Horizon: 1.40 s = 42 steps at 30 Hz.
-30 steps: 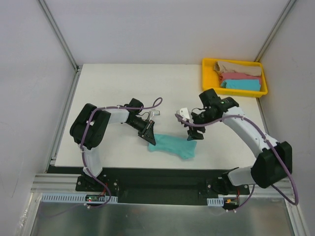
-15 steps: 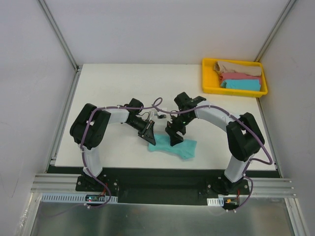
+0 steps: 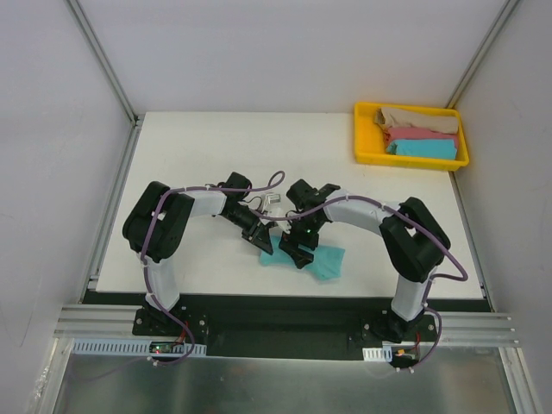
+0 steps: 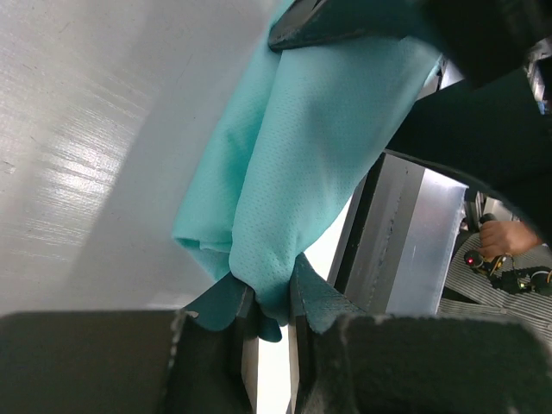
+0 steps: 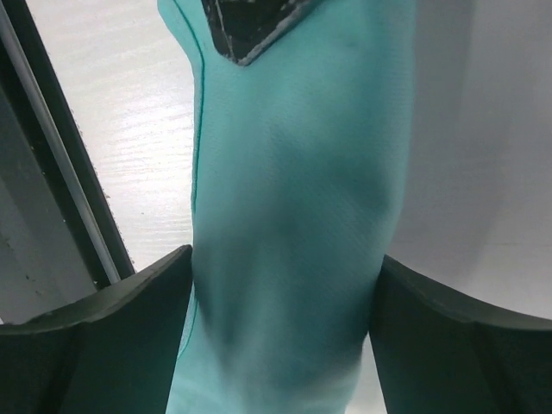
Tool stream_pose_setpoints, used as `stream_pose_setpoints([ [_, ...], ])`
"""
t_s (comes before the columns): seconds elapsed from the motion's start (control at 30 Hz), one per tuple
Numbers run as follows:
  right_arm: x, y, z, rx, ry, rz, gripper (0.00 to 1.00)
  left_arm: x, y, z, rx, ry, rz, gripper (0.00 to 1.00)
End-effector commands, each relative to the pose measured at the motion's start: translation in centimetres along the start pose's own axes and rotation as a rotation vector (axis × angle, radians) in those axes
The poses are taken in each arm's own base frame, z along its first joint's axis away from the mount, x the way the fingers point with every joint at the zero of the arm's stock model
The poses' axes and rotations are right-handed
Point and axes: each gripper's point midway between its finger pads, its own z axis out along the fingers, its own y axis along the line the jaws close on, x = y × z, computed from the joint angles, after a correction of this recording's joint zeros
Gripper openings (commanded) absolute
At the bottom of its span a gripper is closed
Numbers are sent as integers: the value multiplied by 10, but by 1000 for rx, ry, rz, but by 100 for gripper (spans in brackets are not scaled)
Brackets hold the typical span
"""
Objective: Roll the t-shirts
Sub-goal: Roll the T-shirt to the center of the board, then pick up the T-shirt from the center of the board, then place the T-shirt in the bin.
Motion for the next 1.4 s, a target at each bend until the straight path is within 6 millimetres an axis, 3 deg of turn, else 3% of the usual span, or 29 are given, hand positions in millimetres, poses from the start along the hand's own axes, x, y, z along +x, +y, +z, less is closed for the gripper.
stream_pose_setpoints([
  [0.0, 29, 8, 12, 15, 128, 49, 75, -11, -1, -3, 0, -15, 27, 0],
  [0.03, 30, 8, 14, 13, 136, 57, 72, -10, -1, -3, 0, -14, 24, 0],
  [0.2, 32, 7, 18, 16, 167, 77, 35, -14, 1, -5, -22, -20, 31, 0],
  [0.33, 33, 7, 14, 31, 166, 71, 14, -29, 0, -17, -67, -50, 47, 27],
  [0.37, 32, 6, 10, 43, 163, 65, 5, -37, -4, -23, -72, -68, 57, 32],
  [0.4, 32, 5, 6, 58, 164, 56, 1, -51, -8, -36, -81, -101, 59, 39],
  [0.43, 32, 5, 1, 71, 166, 57, 1, -60, -11, -44, -89, -124, 69, 51],
  [0.53, 19, -1, -26, 134, 124, 30, 1, -93, -25, -84, -110, -209, 120, 62],
  [0.57, 9, -8, -39, 167, 92, 20, 1, -102, -32, -97, -122, -238, 143, 74],
  [0.6, 3, -13, -52, 211, 76, 17, 1, -113, -39, -110, -135, -263, 176, 93],
  [0.63, 0, -17, -62, 236, 70, 32, 1, -121, -39, -126, -155, -298, 183, 99],
  [0.67, -10, -29, -81, 288, 38, 49, 1, -132, -48, -140, -168, -332, 221, 99],
  [0.73, -11, -40, -100, 335, 38, 134, 1, -140, -47, -159, -222, -372, 231, 99],
  [0.77, -5, -57, -115, 400, 45, 197, 1, -145, -50, -168, -249, -391, 255, 99],
  [0.83, -13, -79, -139, 462, 8, 279, 1, -148, -50, -175, -295, -402, 269, 99],
  [0.87, -4, -99, -156, 523, -4, 337, 1, -149, -52, -179, -316, -410, 287, 99],
  [0.93, -10, -135, -180, 635, -59, 397, 1, -150, -52, -182, -342, -415, 289, 99],
  [0.97, 4, -158, -200, 716, -58, 463, 0, -150, -50, -185, -368, -414, 293, 99],
  [1.03, -5, -193, -230, 821, -141, 542, 1, -149, -49, -186, -386, -408, 306, 99],
  [1.1, 6, -225, -257, 913, -182, 627, 1, -145, -40, -188, -430, -385, 313, 99],
  [1.13, 2, -241, -290, 977, -262, 683, 1, -142, -33, -188, -446, -370, 295, 99],
  [1.17, 8, -263, -284, 978, -259, 726, 1, -138, -30, -187, -455, -346, 284, 99],
  [1.27, 13, -311, -308, 1073, -336, 787, 1, -129, -13, -183, -480, -296, 227, 99],
  [1.37, 19, -343, -329, 1175, -398, 807, 1, -120, 1, -177, -483, -250, 170, 99],
])
